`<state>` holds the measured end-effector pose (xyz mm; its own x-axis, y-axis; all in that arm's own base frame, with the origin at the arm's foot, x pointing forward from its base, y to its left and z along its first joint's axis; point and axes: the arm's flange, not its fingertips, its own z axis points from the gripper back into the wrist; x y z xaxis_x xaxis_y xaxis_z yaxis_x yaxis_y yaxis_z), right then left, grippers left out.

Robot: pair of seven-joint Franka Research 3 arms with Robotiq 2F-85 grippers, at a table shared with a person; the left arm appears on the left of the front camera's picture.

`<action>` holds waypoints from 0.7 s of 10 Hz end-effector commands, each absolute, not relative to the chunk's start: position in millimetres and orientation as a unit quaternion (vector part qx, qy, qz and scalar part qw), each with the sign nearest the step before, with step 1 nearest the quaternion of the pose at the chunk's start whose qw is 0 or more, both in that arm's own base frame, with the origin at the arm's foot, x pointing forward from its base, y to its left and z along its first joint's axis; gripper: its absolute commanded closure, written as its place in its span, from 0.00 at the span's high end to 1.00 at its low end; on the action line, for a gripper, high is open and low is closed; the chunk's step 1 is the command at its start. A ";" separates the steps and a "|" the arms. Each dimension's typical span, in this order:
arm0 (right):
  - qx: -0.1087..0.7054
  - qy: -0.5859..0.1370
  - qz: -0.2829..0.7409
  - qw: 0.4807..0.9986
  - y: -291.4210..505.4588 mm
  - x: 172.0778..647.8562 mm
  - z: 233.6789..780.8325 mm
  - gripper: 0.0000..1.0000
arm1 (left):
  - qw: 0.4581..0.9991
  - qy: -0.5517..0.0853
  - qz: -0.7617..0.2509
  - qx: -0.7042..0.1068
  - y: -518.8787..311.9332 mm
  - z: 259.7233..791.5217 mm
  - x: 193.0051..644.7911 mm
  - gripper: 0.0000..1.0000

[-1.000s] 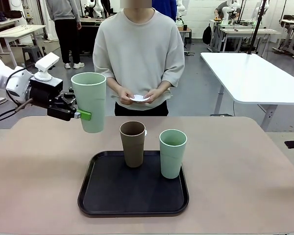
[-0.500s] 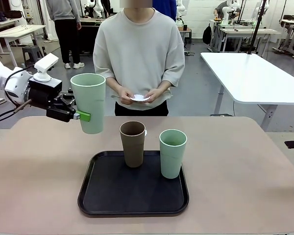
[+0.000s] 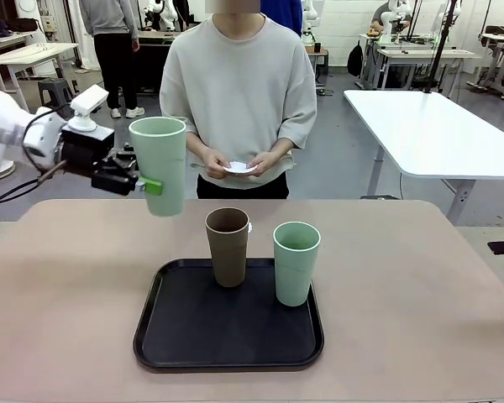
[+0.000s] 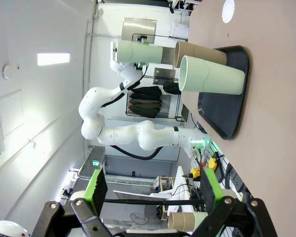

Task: Place coasters on the table and set cups on them.
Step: Pick up one Reusable plastic cup and place it on a coaster set by the human.

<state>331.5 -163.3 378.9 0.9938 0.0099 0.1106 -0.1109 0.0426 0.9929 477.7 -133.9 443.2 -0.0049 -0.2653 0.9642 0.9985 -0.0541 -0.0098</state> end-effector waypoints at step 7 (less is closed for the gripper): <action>0.695 -0.037 0.042 0.717 -164.4 332.4 379.4 1.00 | 0.556 -0.475 -0.539 -0.419 -181.7 398.3 618.5 0.84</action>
<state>331.6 -163.4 378.9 0.9938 0.0099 0.1105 -0.1108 0.0425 0.9929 611.8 -176.0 397.3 0.0113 -0.2255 0.9742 0.9982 0.0606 0.0025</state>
